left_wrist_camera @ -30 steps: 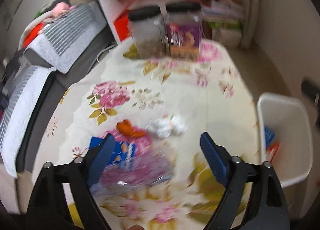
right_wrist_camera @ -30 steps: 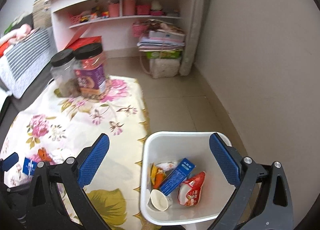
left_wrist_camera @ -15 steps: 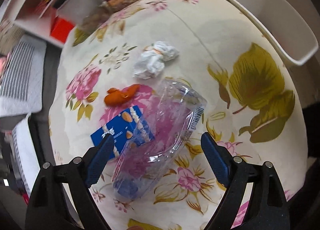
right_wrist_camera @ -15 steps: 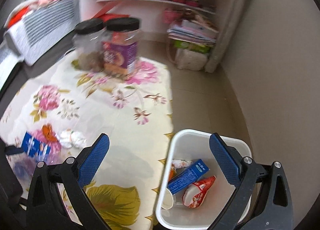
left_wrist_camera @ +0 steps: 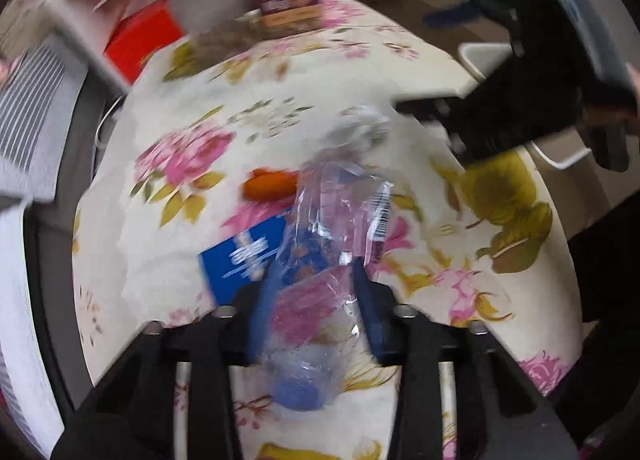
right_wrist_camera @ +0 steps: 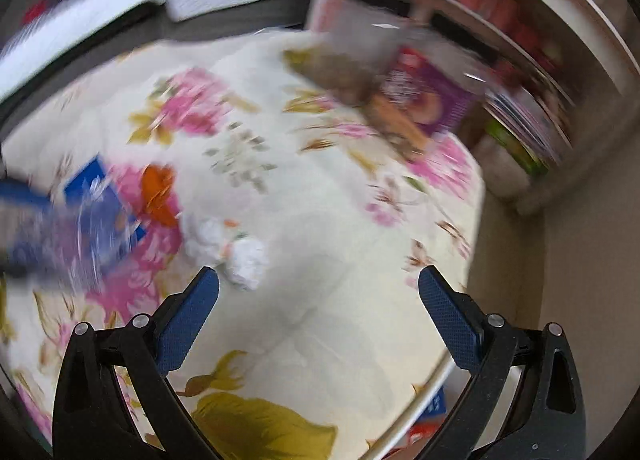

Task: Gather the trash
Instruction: 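Grasp the clear plastic bottle with left gripper while right gripper grasps crumpled white plastic, then lift and carry the clear bottle and white plastic over the white bin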

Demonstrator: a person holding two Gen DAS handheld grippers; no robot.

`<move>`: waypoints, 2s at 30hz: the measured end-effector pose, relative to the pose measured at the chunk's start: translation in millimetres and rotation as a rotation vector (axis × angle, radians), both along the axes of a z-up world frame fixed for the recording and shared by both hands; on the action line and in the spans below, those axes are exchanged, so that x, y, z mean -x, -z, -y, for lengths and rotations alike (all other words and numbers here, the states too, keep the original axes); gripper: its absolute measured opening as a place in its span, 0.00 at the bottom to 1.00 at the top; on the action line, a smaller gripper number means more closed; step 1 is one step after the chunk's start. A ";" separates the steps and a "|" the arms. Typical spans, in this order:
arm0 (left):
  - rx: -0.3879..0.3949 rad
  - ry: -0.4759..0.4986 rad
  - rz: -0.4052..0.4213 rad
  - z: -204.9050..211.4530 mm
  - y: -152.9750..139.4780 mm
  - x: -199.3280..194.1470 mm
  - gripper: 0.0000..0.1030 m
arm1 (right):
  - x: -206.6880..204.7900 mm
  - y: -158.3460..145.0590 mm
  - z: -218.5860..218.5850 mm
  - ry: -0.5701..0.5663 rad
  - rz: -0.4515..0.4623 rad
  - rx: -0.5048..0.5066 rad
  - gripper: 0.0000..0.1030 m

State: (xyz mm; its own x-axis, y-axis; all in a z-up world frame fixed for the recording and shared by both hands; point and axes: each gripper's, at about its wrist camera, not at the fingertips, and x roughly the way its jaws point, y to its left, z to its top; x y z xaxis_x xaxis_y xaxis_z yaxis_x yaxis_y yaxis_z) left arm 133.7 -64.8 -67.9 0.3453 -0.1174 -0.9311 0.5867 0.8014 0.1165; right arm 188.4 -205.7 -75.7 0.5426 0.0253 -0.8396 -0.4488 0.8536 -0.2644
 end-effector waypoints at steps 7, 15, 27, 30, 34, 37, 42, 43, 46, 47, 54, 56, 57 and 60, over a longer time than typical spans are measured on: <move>0.016 -0.061 -0.039 -29.3 7.7 -14.4 0.31 | -6.7 20.4 -30.5 -0.134 -0.051 0.042 0.91; 0.070 -0.039 -0.125 -22.1 15.0 -23.2 0.61 | -23.8 44.0 -55.4 -0.174 -0.115 0.051 0.49; 0.045 0.050 -0.253 -1.1 43.0 -14.7 0.64 | -48.6 22.5 -24.4 0.031 -0.089 -0.044 0.39; -0.020 0.074 -0.229 11.3 51.4 -9.5 0.64 | -52.1 12.2 -13.2 0.093 -0.067 -0.061 0.39; -0.028 0.060 -0.191 17.9 51.3 -9.1 0.62 | -54.5 3.8 -3.9 0.140 -0.053 -0.086 0.39; 0.041 0.030 -0.141 11.5 31.4 -10.4 0.61 | -52.4 -5.4 -2.6 0.167 -0.041 -0.126 0.39; 0.147 -0.200 -0.045 -36.7 -3.9 -41.1 0.54 | -51.9 -24.8 -6.9 0.217 -0.006 -0.248 0.39; 0.166 -0.273 -0.028 -51.2 -8.9 -50.1 0.54 | -50.2 -28.2 -10.3 0.219 0.005 -0.268 0.39; 0.231 -0.418 0.020 -81.5 -21.5 -65.2 0.54 | -42.9 -39.4 -21.2 0.212 0.048 -0.302 0.39; 0.257 -0.456 0.041 -88.2 -26.0 -67.9 0.54 | -40.0 -43.4 -24.5 0.207 0.063 -0.313 0.39; 0.343 -0.635 0.224 -99.7 -65.0 -53.5 0.53 | -15.8 -81.9 -41.0 0.213 0.188 -0.444 0.39; 0.344 -0.659 0.276 -96.4 -73.6 -53.2 0.53 | -7.9 -93.7 -41.6 0.219 0.231 -0.474 0.39; 0.346 -0.670 0.307 -94.0 -79.1 -48.8 0.53 | -4.6 -98.8 -40.6 0.223 0.254 -0.486 0.40; 0.338 -0.688 0.379 -91.6 -89.2 -50.6 0.53 | 4.1 -111.1 -35.6 0.232 0.312 -0.510 0.40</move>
State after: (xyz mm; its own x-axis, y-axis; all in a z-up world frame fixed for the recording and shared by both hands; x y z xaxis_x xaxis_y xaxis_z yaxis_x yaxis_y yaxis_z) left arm 184.3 26.8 21.3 0.7226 -0.0178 -0.6910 -0.0735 0.9920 -0.1025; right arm 184.4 -170.1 35.4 0.7987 0.2322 -0.5551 -0.2046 0.9724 0.1124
